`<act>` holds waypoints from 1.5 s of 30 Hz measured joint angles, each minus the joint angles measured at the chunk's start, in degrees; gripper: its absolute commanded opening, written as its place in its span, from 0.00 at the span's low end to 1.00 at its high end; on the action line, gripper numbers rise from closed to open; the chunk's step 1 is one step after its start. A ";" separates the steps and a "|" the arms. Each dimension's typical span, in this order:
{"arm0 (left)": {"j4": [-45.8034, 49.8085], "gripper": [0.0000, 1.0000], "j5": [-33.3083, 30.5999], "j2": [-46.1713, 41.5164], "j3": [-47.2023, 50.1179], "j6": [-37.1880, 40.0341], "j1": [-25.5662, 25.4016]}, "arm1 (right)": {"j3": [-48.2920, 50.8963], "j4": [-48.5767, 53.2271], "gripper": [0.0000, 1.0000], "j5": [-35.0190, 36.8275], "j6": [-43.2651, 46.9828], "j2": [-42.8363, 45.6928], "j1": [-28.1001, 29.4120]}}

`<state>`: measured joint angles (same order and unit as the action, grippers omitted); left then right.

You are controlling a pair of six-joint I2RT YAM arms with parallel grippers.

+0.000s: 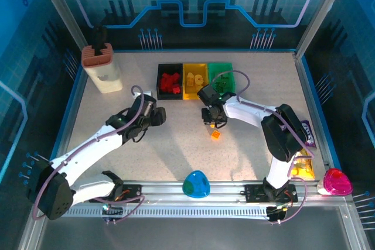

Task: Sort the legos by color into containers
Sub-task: Pick up the lego from the center of the table, then place the lego in the container, then pick up the lego from the center of the table.

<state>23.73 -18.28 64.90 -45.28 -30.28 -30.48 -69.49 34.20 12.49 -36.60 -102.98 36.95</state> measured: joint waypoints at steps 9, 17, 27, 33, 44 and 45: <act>-0.07 0.62 0.31 -2.80 6.03 -4.31 -0.59 | -14.67 4.09 0.21 0.66 4.74 -0.85 -0.26; 0.04 0.62 0.26 -7.15 10.05 -7.34 -2.49 | -33.00 7.82 0.22 -1.33 8.44 -10.14 -2.34; 1.27 0.62 0.15 -13.51 14.23 -10.21 -4.33 | -51.17 13.11 0.28 -4.87 10.36 -24.98 -4.04; 2.12 0.62 -0.15 -16.17 14.56 -10.29 -4.59 | -55.58 14.05 0.75 -7.63 11.54 -28.55 -5.20; 2.45 0.62 -1.05 -15.89 14.53 -10.29 -5.31 | -27.69 4.98 0.74 -8.39 11.63 -6.67 -5.14; 2.45 0.62 -1.05 -15.74 14.53 -10.32 -5.38 | -25.09 4.66 0.75 -8.17 11.63 -4.66 -5.09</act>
<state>26.17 -19.33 49.17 -30.74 -40.60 -35.86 -94.59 38.85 4.32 -24.97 -107.63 31.86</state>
